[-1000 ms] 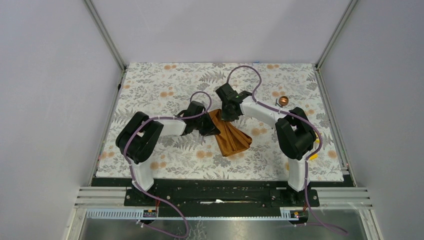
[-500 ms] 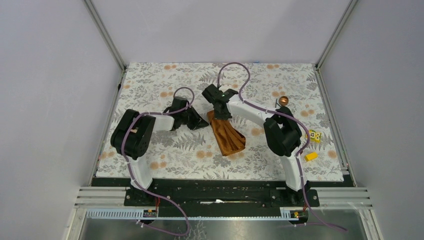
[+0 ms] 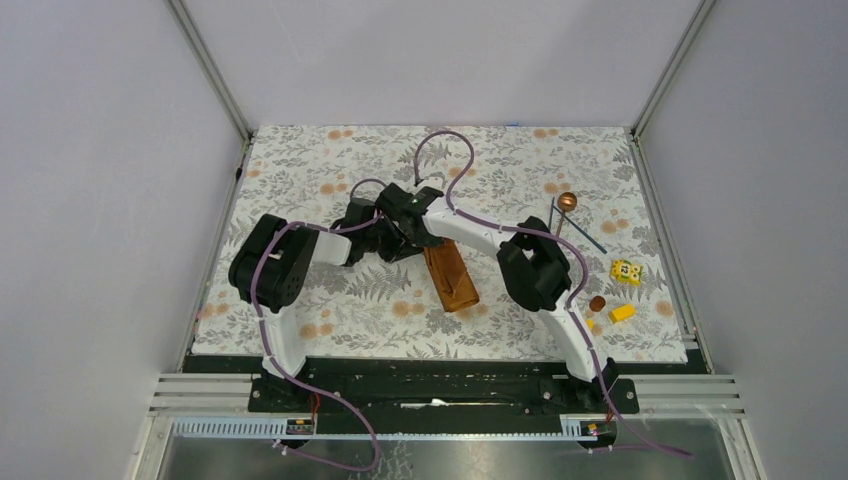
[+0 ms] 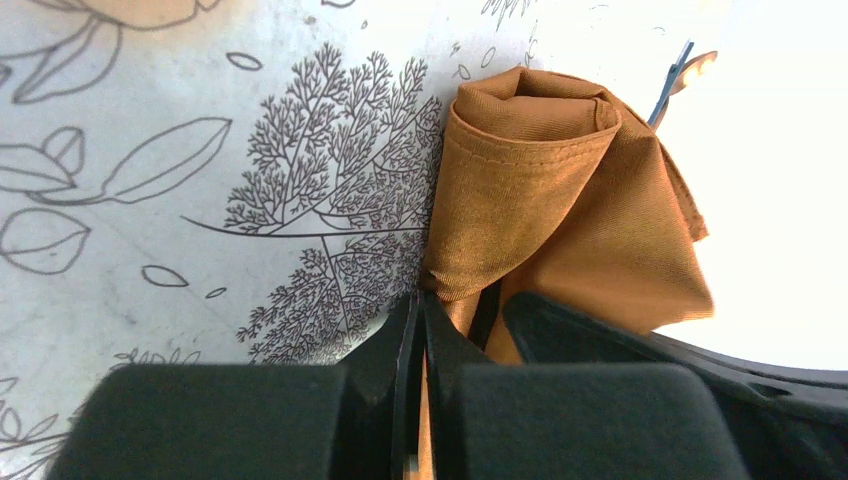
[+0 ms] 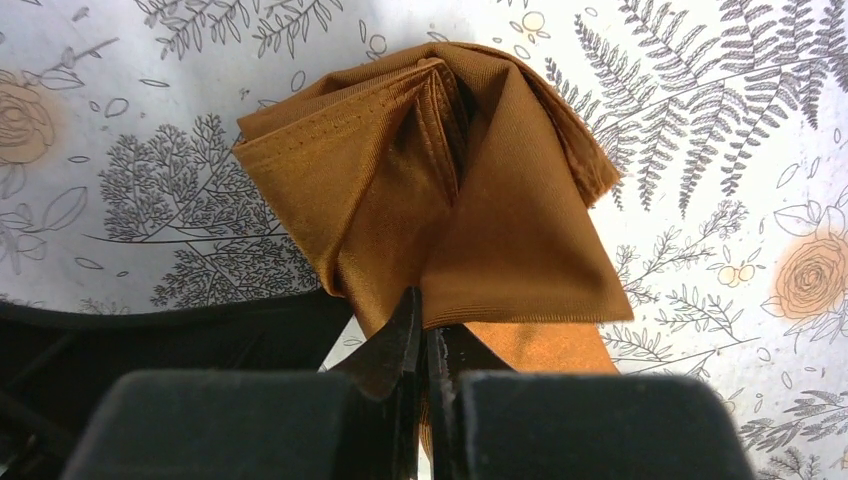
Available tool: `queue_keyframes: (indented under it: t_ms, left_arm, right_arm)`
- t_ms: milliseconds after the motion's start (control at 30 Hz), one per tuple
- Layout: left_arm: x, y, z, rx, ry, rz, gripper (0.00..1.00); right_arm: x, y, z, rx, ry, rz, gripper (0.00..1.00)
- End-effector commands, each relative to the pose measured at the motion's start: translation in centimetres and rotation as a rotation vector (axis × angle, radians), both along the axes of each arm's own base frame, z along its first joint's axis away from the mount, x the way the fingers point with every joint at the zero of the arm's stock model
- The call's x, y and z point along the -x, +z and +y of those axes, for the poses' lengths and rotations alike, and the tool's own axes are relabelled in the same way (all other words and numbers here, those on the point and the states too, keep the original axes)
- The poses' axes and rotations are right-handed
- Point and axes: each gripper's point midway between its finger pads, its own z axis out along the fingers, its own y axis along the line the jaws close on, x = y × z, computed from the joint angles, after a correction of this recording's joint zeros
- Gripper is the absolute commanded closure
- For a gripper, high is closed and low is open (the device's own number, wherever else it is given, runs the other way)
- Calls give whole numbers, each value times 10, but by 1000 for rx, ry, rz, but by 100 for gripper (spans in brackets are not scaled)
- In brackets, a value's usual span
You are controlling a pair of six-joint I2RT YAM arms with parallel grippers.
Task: Fold the napkin into a case and place the utensils inside
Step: Fold the 2/3-rectangle-folded napkin into a folded napkin.
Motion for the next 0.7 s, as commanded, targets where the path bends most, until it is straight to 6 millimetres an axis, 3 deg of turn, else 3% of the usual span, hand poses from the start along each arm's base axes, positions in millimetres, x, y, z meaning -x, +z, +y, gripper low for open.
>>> queue_keyframes:
  t_ms: [0,133,267,500,567,667]
  left_arm:
    - [16,-22,13,-40,20,37,94]
    - [18,-21,22,-43,29,33,94]
    - [21,-20,31,-40,35,30,94]
    - [26,-11,36,-35,26,15,94]
    - [27,-5,36,-36,24,6,94]
    - [30,4,36,-27,19,-8,93]
  right_arm:
    - [-2,2,-1,45,-51,-54,100]
    - [-1,-3,2,55,31,-33,99]
    - [-1,0,17,-20,150,-33,81]
    - [4,8,27,-79,281,-21,64]
    - [6,14,33,-131,326,-19,66]
    - [8,19,42,-181,388,-28,85]
